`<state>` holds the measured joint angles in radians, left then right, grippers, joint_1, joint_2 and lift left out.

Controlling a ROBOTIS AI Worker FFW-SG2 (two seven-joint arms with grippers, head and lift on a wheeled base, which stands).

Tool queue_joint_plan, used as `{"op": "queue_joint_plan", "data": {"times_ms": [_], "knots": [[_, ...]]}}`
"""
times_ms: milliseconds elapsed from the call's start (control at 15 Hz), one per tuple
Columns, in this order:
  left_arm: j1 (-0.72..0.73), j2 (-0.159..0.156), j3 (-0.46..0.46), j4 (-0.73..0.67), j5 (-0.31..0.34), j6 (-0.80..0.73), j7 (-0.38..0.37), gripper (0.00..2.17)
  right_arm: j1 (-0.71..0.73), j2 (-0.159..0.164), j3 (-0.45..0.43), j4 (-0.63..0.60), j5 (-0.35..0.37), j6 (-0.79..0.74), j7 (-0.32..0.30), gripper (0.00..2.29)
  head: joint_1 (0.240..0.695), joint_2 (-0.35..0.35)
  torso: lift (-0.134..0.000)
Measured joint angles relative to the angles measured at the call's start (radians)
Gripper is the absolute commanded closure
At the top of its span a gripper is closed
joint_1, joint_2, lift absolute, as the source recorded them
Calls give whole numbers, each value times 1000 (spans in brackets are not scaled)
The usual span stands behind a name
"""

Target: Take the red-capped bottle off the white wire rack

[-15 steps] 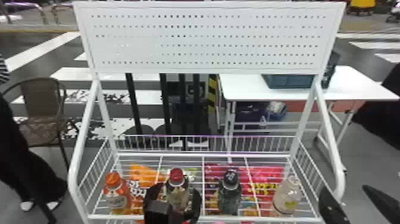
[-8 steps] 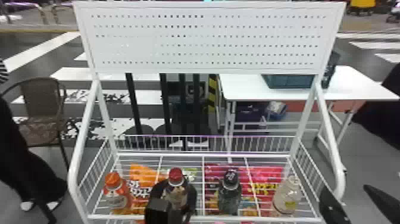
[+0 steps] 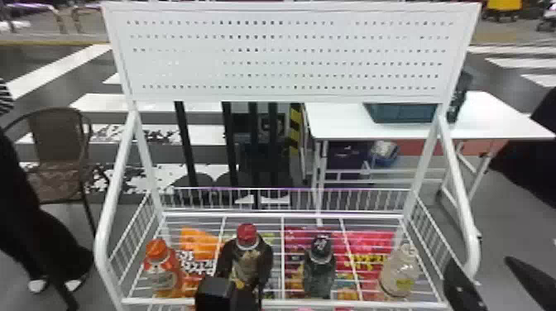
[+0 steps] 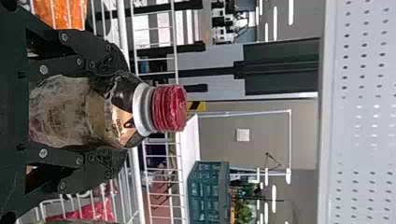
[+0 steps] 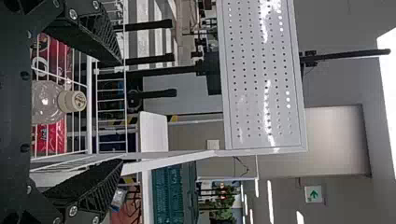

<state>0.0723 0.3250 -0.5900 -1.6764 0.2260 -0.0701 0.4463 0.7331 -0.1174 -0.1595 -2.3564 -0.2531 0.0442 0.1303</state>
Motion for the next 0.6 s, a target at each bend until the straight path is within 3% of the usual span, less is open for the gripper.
{"op": "queue_joint_plan", "data": {"times_ms": [267, 400, 600], "knots": [[113, 67, 42, -282, -39, 84, 2, 873, -2, -3, 0, 2, 0, 0, 0, 151, 499, 0, 0], [184, 103, 103, -423, -48, 128, 2, 873, -3, -6, 0, 2, 0, -1, 0, 151, 499, 0, 0], [291, 126, 240, -546, -45, 139, -9, 873, -2, -8, 0, 2, 0, -2, 1, 151, 499, 0, 0]]}}
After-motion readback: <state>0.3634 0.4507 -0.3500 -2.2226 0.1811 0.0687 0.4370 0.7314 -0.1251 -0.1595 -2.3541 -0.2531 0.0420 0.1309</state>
